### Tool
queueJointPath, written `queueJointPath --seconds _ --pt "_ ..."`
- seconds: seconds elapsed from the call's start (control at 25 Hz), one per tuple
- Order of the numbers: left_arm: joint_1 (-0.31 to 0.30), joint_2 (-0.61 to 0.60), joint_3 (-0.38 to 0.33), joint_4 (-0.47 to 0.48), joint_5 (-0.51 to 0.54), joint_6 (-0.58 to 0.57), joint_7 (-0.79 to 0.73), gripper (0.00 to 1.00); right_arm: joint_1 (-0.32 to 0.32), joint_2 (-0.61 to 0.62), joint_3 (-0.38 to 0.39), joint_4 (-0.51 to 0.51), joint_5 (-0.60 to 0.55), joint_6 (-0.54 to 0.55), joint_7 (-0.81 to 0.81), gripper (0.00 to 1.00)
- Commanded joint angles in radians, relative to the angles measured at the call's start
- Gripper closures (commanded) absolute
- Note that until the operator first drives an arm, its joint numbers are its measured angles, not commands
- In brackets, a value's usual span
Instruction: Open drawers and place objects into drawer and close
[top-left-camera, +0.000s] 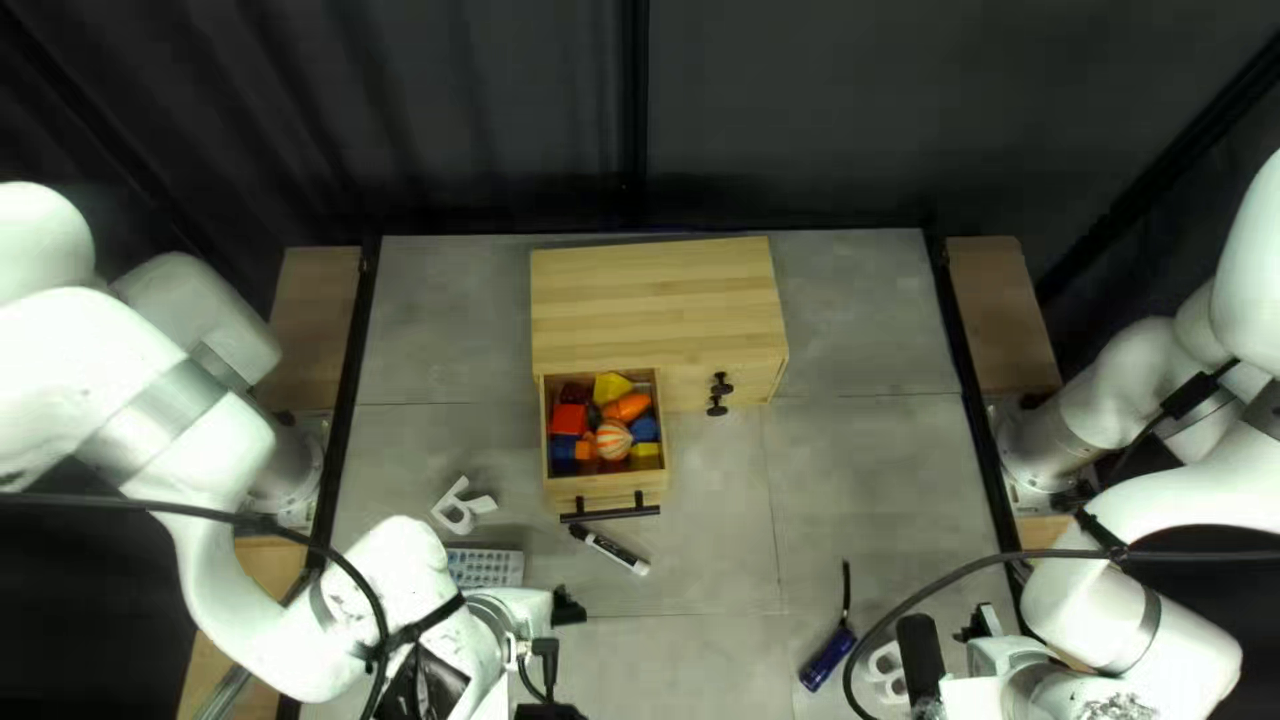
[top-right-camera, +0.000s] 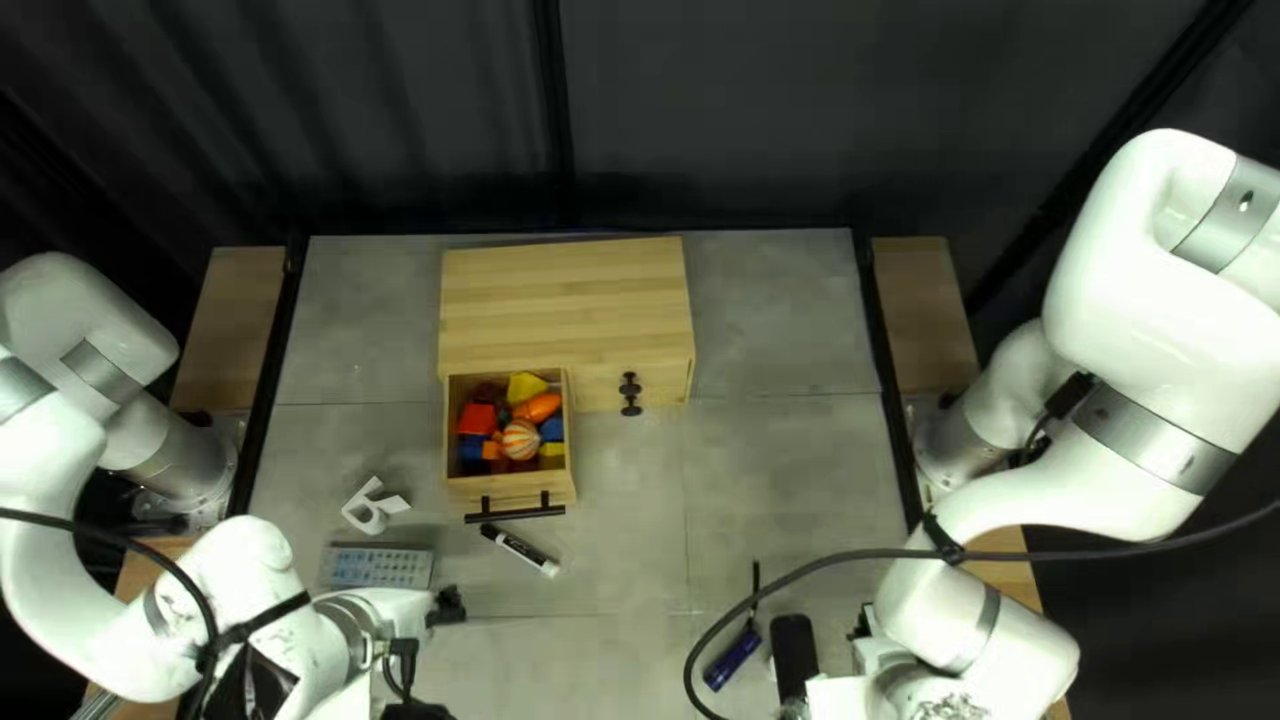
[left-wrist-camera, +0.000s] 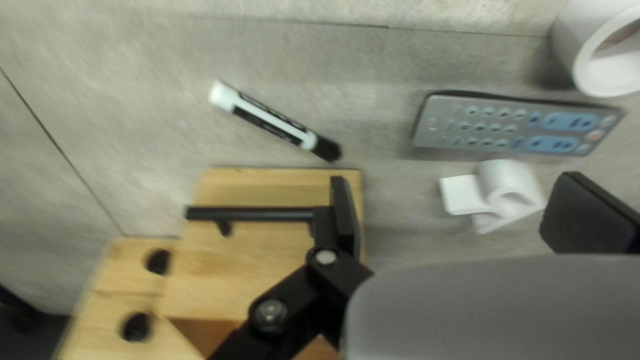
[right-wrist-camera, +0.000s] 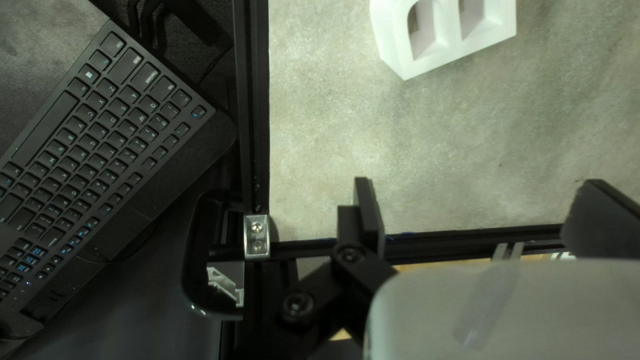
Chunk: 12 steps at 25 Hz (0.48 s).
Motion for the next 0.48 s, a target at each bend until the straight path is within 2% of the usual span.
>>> queueJointPath --seconds 0.04,0.2,0.48 --pt "0.046 0.040 0.039 0.030 0.009 -0.015 0.068 0.00 0.000 0.000 0.000 0.000 0.000 0.000 0.000 0.00" --pt "0.084 0.107 0.071 0.087 -0.010 -0.004 0.079 0.00 0.000 0.000 0.000 0.000 0.000 0.000 0.000 0.00" --pt "0.099 0.179 0.091 0.177 -0.037 0.067 0.030 0.00 0.000 0.000 0.000 0.000 0.000 0.000 0.000 0.00"
